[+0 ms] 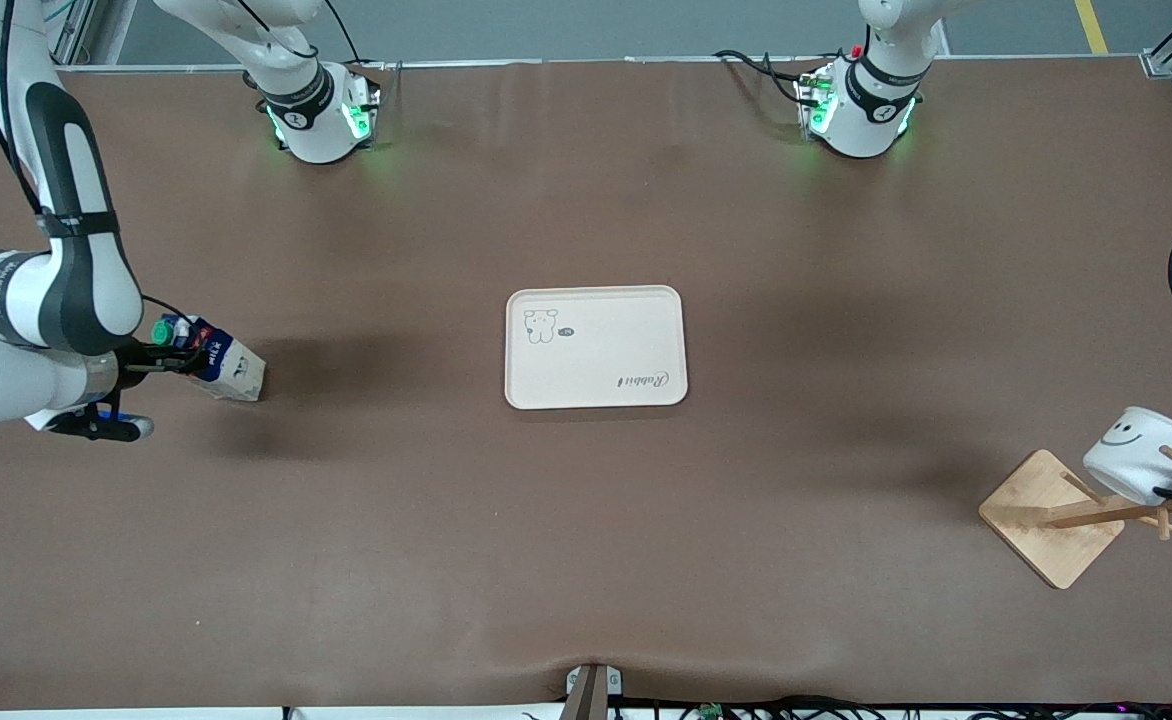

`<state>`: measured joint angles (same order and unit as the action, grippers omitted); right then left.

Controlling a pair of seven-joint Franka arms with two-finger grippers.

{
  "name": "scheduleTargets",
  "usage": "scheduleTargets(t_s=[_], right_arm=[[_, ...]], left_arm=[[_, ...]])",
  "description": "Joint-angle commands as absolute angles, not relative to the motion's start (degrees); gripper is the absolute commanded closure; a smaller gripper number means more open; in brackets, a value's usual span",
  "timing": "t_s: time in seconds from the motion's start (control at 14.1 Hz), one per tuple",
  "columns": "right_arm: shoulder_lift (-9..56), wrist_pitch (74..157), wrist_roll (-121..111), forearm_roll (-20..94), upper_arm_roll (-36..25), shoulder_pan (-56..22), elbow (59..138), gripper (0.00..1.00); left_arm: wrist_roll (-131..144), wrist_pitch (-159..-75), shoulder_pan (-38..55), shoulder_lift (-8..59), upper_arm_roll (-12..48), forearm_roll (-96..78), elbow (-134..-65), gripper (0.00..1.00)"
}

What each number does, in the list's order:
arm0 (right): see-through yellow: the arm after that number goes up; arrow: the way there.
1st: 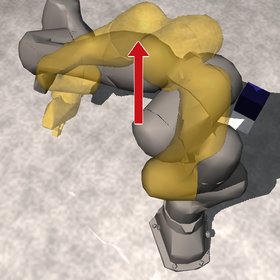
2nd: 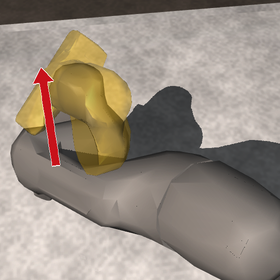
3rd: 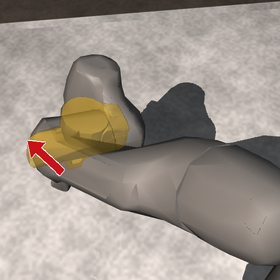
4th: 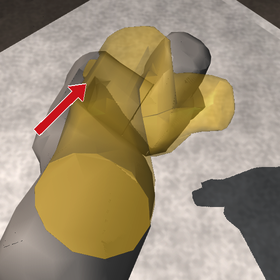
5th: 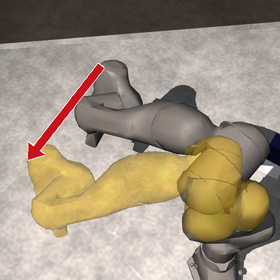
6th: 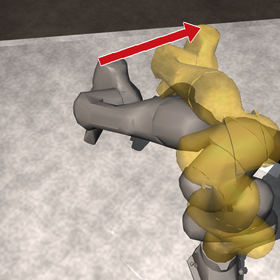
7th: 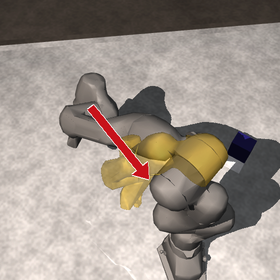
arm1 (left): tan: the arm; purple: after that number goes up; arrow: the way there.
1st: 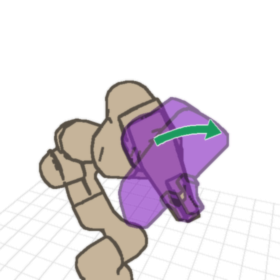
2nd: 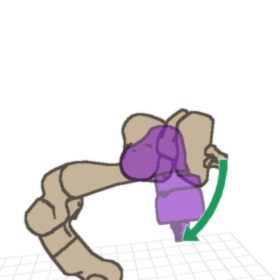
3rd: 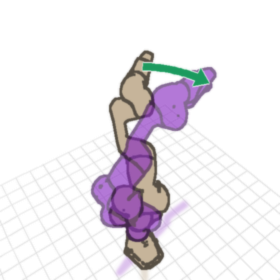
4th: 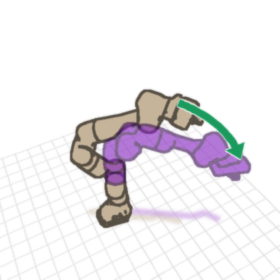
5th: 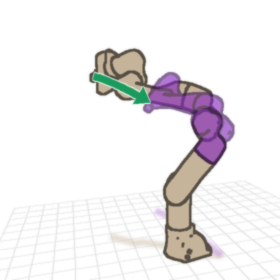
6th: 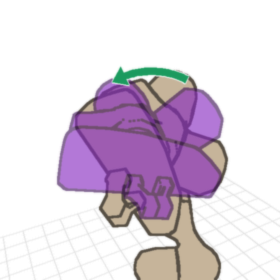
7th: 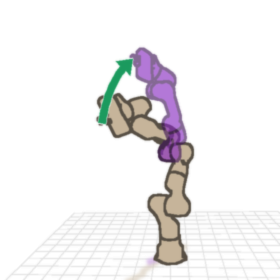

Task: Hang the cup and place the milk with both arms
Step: 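Hang the mug handle on the stand peg while the right gripper carries milk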

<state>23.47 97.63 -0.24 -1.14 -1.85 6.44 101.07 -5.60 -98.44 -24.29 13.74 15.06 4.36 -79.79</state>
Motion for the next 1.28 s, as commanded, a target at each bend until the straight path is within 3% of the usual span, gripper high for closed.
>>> scheduleTargets(t_s=[0.0,0.07,0.14,0.21,0.36,0.78,0.99,1.21], right_arm=[[20.92,98.44,-1.05,-2.29,-0.7,8.26,104.41,1.0],[21.18,98.35,-1.58,-2.29,-0.62,8.35,104.5,0.88],[21.27,98.26,-3.24,-2.29,-0.62,8.44,104.5,0.65],[21.36,98.26,-5.43,-2.02,-0.62,8.52,104.41,0.6],[21.36,98.17,-7.38,-2.02,-0.62,8.53,103.89,0.0],[21.36,95.19,-8.7,-1.76,-0.35,8.35,96.52,0.0],[21.36,91.68,-8.53,-0.88,-0.26,7.74,88.54,0.0],[21.71,92.1,-8.09,-1.23,-0.26,5.63,79.57,0.0]], left_arm=[[-5.19,-96.5,-24.87,11.17,17.04,3.51,-80.16,0.0],[-5.1,-96.42,-24.87,10.47,17.05,4.04,-80.16,0.0],[-5.53,-96.42,-24.61,9.5,17.05,5.09,-80.07,0.0],[-5.54,-96.33,-24.52,8.71,17.4,5.88,-80.07,0.0],[-5.1,-94.23,-24.7,6.78,18.98,5.62,-80.16,0.0],[-5.7,-88.33,-24.87,4.57,19.86,6.15,-80.16,0.0],[-5.1,-88.16,-23.48,2.64,19.69,5.54,-80.42,0.0],[-4.75,-85.18,-14.01,0.27,13.21,5.54,-81.56,0.0]])
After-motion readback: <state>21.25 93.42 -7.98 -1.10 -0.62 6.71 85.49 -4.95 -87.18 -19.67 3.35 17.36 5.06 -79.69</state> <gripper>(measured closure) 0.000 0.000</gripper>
